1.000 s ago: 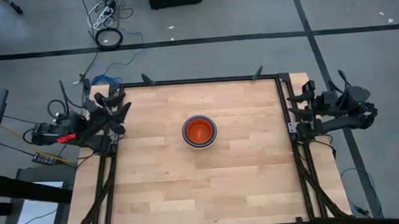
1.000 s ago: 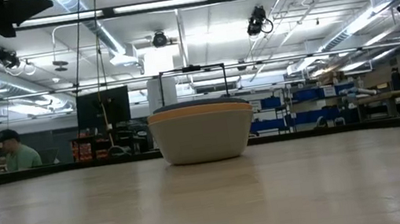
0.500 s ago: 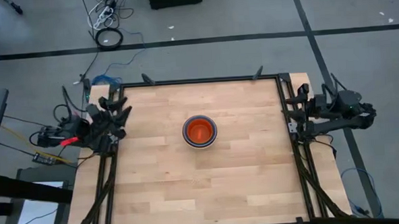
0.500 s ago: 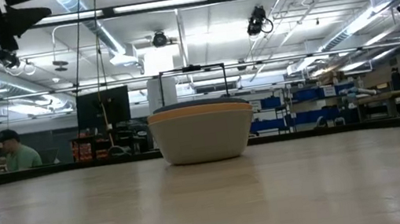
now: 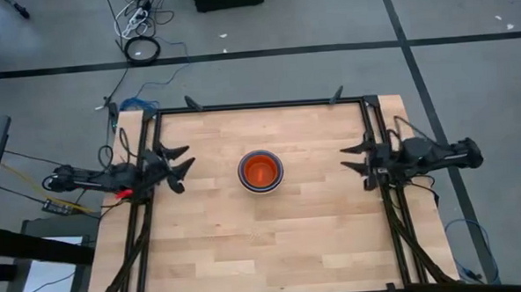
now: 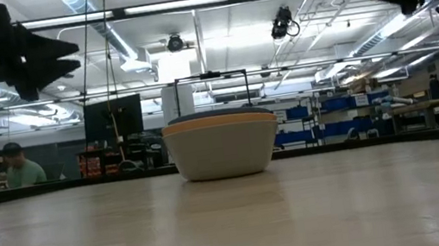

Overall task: Nest bowls inside each other
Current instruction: Return to Home Position

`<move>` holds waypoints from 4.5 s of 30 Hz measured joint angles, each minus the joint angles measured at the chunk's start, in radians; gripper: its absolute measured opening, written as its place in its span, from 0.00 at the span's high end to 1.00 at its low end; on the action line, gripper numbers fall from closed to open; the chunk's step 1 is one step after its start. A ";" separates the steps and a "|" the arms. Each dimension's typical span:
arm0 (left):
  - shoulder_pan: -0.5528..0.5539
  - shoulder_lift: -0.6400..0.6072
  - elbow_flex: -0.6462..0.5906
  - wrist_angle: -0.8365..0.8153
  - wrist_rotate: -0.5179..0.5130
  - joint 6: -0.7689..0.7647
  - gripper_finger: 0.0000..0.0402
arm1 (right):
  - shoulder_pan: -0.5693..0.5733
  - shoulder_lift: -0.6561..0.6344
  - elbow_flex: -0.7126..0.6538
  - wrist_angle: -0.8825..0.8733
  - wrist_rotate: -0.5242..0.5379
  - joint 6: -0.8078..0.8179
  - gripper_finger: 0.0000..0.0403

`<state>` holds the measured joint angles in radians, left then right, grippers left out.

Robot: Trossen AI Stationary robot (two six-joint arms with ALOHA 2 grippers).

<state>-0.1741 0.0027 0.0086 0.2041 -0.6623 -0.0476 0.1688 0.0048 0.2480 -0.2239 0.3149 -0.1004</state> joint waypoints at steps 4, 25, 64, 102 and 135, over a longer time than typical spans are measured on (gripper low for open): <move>-0.006 0.003 0.000 -0.108 0.005 -0.061 0.39 | -0.009 0.000 -0.117 0.122 0.038 0.032 0.59; -0.012 0.171 0.000 -0.146 0.208 -0.166 0.39 | -0.113 0.015 -0.201 0.171 0.101 0.108 0.59; -0.012 0.001 0.007 -0.027 0.016 0.021 0.39 | -0.112 0.142 -0.202 0.178 0.112 0.160 0.59; -0.012 0.002 0.010 -0.016 0.016 0.070 0.39 | -0.112 0.139 -0.204 0.193 0.111 0.184 0.59; -0.012 0.002 0.010 -0.016 0.016 0.069 0.39 | -0.112 0.139 -0.202 0.193 0.110 0.184 0.59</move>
<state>-0.1864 0.0044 0.0185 0.1883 -0.6460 0.0216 0.0566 0.1438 0.0460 -0.0309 0.4252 0.0839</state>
